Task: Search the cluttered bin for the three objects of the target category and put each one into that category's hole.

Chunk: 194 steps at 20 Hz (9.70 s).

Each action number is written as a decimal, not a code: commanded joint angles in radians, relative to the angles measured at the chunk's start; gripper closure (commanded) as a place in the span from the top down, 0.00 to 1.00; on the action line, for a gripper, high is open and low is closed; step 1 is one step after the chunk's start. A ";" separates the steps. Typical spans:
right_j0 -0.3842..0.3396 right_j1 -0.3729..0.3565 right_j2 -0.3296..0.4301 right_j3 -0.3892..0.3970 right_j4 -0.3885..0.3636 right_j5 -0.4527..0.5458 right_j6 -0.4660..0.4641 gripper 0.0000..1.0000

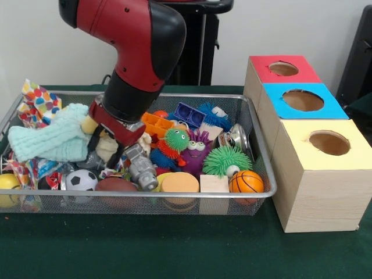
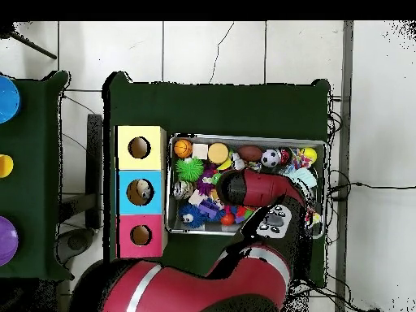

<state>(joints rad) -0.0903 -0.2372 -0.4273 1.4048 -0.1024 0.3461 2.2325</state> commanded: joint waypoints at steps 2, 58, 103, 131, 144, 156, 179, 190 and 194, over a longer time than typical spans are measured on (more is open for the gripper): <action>-0.014 0.092 0.104 -0.020 0.033 0.229 0.057 0.00; 0.090 -0.310 0.267 0.252 0.060 0.185 0.151 0.00; 0.079 -0.161 -0.032 0.121 -0.082 -0.233 0.115 1.00; -0.137 -0.144 0.342 0.244 -0.087 -0.398 0.103 1.00; -0.141 -0.057 0.339 0.206 -0.057 -0.415 0.100 1.00; -0.128 -0.108 0.266 0.260 -0.049 -0.332 0.093 1.00; -0.152 -0.053 0.199 0.318 -0.023 -0.479 0.165 1.00; -0.173 0.111 0.229 0.302 0.047 -0.661 0.196 1.00; -0.173 0.141 0.217 0.289 0.080 -0.652 0.170 1.00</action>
<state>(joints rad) -0.2430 -0.2653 -0.2742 1.6778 -0.0918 -0.3496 2.2325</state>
